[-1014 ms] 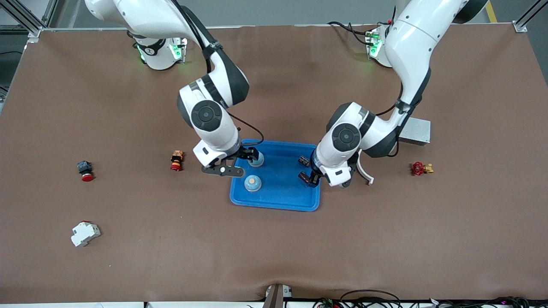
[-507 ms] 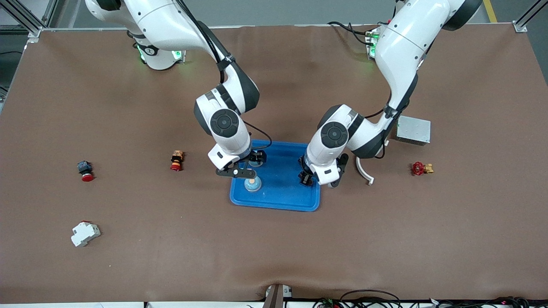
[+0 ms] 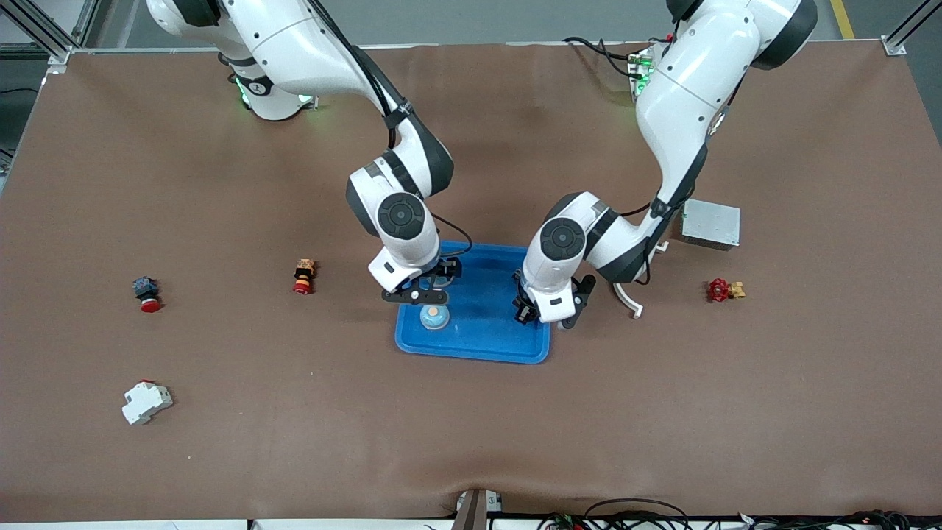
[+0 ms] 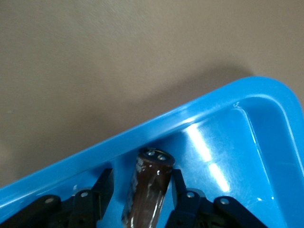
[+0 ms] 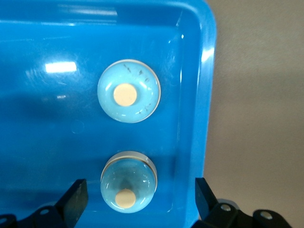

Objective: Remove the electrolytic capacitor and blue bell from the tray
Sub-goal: 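Grasp a brown capacitor with the left gripper while the right gripper grasps a bell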

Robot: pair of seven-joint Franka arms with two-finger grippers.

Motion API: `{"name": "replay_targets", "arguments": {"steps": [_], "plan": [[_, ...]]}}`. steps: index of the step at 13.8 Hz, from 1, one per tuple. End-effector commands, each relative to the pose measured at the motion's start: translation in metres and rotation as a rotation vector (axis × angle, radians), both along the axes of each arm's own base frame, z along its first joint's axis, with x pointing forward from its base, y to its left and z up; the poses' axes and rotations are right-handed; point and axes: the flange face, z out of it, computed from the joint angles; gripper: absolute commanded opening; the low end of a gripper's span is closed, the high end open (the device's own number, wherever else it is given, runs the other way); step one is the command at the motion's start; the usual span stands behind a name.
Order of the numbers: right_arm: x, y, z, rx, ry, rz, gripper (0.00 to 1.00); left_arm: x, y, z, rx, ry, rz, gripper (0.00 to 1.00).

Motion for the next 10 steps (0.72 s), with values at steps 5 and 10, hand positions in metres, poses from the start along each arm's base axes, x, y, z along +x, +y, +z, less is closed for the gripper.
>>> {"name": "replay_targets", "arguments": {"steps": [5, 10], "plan": [[-0.008, 0.017, -0.026, 0.002, -0.026, 0.028, 1.00, 0.013, -0.010, 0.026, -0.012, -0.070, -0.021, 0.00], [-0.016, 0.024, -0.035, 0.001, -0.011, 0.040, 1.00, 0.030, 0.030, 0.112, 0.073, -0.058, -0.064, 0.00]]}}
